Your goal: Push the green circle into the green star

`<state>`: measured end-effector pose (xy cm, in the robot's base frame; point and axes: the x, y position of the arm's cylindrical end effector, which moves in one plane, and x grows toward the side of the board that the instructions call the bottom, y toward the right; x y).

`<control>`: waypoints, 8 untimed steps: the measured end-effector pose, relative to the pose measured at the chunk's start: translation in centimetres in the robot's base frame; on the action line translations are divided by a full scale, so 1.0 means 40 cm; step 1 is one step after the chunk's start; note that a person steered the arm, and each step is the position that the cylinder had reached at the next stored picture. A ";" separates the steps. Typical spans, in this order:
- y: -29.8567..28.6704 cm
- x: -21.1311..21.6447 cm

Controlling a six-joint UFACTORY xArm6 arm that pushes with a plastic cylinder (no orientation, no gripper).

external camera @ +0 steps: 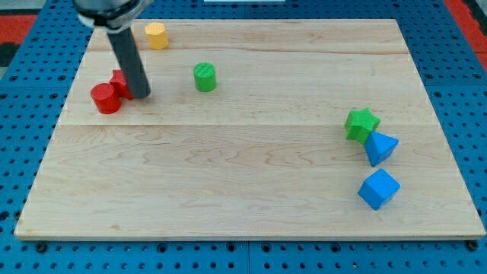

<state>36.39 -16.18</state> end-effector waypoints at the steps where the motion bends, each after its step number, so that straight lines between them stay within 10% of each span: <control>1: 0.114 -0.021; 8: 0.713 0.066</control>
<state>39.03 12.34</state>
